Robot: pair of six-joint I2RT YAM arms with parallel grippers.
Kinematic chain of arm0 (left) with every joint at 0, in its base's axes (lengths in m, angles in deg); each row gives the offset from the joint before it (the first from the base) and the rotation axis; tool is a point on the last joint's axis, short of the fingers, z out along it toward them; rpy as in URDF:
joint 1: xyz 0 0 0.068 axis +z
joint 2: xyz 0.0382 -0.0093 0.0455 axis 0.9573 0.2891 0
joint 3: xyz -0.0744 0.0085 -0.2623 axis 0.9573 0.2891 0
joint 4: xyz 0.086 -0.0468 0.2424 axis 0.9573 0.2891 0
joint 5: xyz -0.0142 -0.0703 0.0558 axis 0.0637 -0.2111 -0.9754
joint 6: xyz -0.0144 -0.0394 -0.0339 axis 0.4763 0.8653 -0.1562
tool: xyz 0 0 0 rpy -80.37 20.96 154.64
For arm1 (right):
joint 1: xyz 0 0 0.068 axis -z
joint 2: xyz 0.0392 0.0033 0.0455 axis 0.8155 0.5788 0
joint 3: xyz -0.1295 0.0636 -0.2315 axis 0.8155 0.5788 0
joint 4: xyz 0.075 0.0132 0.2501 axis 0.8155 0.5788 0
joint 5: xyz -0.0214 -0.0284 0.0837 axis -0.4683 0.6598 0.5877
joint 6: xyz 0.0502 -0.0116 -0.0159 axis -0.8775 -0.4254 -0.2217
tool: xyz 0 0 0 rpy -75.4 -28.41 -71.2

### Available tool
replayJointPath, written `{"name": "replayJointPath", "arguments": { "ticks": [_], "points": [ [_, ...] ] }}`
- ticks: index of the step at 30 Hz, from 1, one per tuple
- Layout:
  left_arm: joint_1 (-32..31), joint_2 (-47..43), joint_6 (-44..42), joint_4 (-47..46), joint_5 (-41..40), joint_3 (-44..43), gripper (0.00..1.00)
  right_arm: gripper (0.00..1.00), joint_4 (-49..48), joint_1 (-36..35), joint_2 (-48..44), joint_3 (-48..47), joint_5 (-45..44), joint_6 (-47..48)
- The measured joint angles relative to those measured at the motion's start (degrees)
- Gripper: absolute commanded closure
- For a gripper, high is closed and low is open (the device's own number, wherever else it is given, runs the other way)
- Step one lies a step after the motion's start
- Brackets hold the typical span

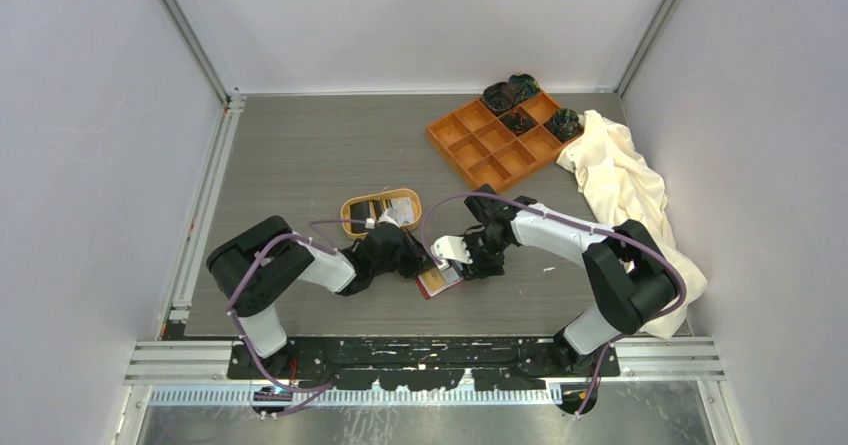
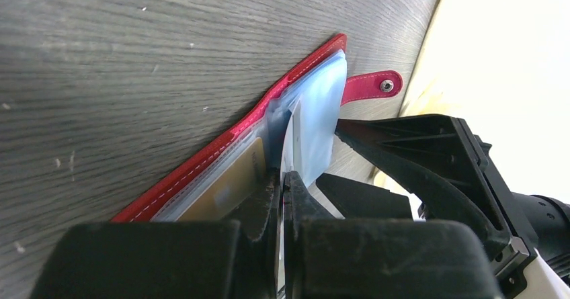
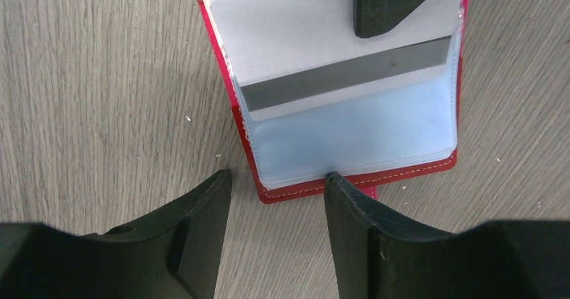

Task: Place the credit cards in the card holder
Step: Insert the credit card into the card holder.

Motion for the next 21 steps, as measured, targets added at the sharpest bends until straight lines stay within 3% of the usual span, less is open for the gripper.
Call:
{"name": "replayJointPath", "arguments": {
  "ticks": [7,15,18,21],
  "points": [
    [0.35,1.51,-1.14,-0.09,1.03,-1.53,0.99,0.4,-0.04,-0.13,-0.02,0.0,-0.15,-0.2],
    [1.18,3.76,-2.05,-2.32,3.48,-2.34,0.86,0.33,0.61,-0.35,-1.33,-0.85,0.13,-4.2],
    [1.29,4.17,-2.54,-3.06,3.98,-2.36,0.84,0.35,0.96,-0.39,-4.33,-0.85,1.77,-5.4],
    [1.38,4.79,-2.69,-3.78,4.66,-2.64,0.82,0.47,1.18,-0.39,-7.34,-0.87,5.07,-6.16]
  ]
}}
